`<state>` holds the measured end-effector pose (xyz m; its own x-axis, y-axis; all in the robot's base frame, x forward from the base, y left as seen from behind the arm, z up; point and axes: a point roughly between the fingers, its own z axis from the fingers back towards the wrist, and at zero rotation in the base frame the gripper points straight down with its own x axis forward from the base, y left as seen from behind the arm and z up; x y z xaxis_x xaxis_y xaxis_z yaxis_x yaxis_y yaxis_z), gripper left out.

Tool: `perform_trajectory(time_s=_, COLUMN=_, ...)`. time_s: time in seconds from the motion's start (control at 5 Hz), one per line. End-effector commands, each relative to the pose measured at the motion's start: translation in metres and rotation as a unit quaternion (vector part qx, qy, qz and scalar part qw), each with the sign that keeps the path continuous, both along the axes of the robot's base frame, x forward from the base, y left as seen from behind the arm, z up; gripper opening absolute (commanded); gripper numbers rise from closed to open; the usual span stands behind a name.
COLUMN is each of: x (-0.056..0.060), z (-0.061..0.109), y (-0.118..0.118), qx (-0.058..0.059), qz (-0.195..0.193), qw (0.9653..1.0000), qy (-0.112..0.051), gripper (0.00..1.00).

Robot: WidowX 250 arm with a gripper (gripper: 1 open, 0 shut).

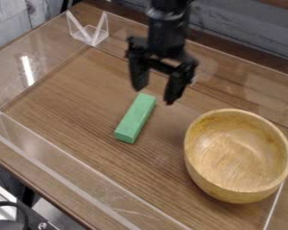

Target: Put the green block in the brown bowl

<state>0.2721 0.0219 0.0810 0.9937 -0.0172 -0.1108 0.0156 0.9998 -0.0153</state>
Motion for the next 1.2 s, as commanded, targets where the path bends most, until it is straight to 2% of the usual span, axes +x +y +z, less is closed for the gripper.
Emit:
perform_trajectory(time_s=0.0, x=-0.004, z=-0.006, y=0.013, qx=0.001, qz=-0.018, qw=0.9992, qy=-0.035, gripper=1.0)
perform_trajectory(time_s=0.2, x=-0.006, z=-0.015, y=0.014, qx=0.0, qz=-0.032, qw=0.9987, qy=-0.04, gripper=1.0)
perform_trajectory(time_s=1.0, x=0.003, z=-0.032, y=0.017, qx=-0.006, qz=-0.044, qw=0.9977, qy=-0.052, gripper=1.0)
